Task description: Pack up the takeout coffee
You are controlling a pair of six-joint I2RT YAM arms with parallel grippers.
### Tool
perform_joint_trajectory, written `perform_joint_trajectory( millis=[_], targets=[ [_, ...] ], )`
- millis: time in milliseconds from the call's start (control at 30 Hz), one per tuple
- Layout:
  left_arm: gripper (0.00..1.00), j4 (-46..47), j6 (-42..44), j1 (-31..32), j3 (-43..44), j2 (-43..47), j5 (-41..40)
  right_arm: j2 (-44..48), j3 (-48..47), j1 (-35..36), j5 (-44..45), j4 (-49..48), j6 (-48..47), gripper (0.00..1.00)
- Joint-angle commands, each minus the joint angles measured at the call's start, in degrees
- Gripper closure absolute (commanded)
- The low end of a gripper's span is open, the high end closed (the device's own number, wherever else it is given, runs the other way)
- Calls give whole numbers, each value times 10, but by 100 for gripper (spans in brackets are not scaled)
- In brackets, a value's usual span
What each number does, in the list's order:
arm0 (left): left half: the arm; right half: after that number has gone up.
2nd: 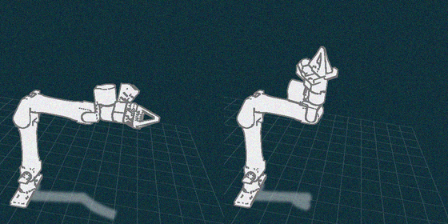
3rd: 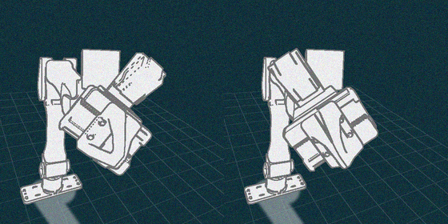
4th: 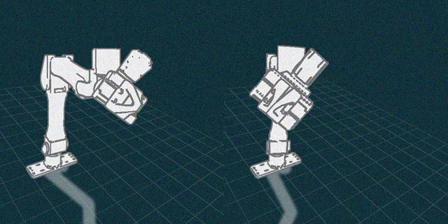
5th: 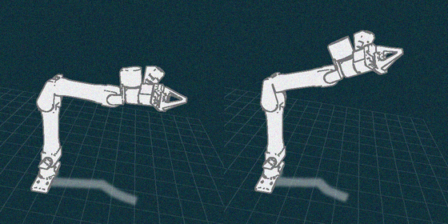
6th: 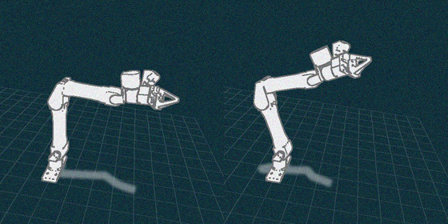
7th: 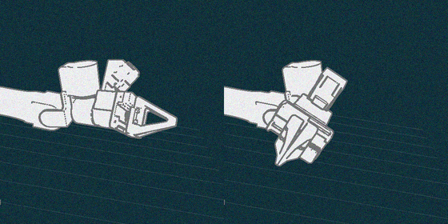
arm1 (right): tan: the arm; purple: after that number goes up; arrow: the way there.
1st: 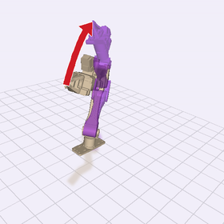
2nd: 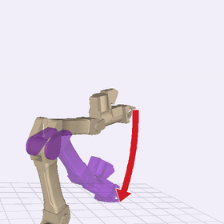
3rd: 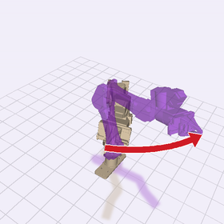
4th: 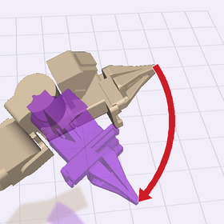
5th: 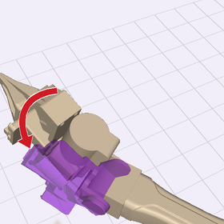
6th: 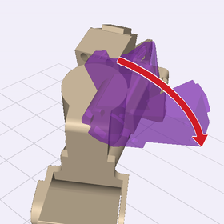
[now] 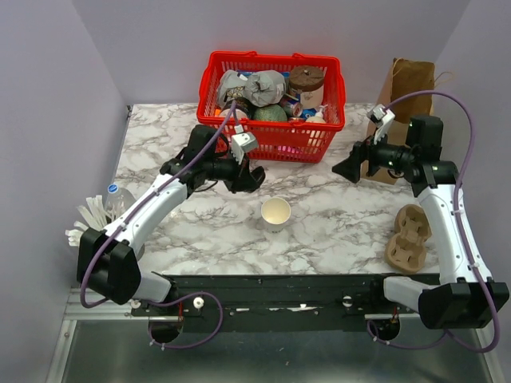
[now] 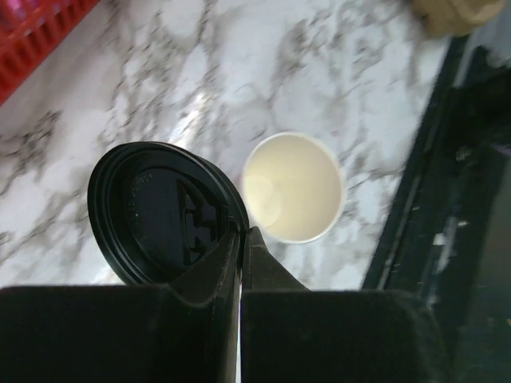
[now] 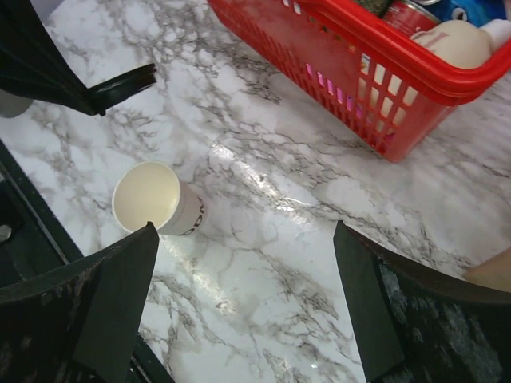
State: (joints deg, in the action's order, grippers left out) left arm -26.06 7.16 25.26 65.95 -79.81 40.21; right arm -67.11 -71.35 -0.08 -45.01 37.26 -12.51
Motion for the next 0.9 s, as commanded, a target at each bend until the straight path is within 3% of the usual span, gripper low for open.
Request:
perform_joint_trajectory(
  millis=[0, 67, 100, 167, 200, 267, 300, 400, 567, 700, 867],
  targets=[
    [99, 159, -172, -2, -31, 11, 173, -16, 24, 0, -101, 30, -29, 0],
    [99, 222, -265, -1, -63, 9, 224, -22, 43, 12, -124, 30, -37, 0],
    [99, 311, -300, -1, -78, 7, 244, -24, 50, 15, -143, 26, -44, 0],
    [100, 458, -469, 8, -149, 4, 278, -28, 74, 18, -157, 18, -49, 0],
    [100, 656, -548, 10, -178, 1, 278, -29, 83, 22, -170, 6, -52, 0],
    [100, 854, -722, 16, -249, -21, 256, -29, 99, 26, -180, -8, -56, 0],
    [100, 897, -725, 17, -255, -27, 254, -31, 115, 28, -188, -20, -60, 0],
    [100, 837, -673, 22, -253, -25, 252, -30, 137, 51, -196, -33, -73, 0],
    [100, 843, -701, 23, -254, -39, 241, -19, 183, 79, -169, -105, -36, 0],
    [100, 847, -724, 23, -260, -54, 237, -19, 218, 89, -142, -217, 54, 0],
    [97, 842, -730, 25, -264, -80, 219, -37, 219, 104, -155, -250, 70, 0]
  ],
)
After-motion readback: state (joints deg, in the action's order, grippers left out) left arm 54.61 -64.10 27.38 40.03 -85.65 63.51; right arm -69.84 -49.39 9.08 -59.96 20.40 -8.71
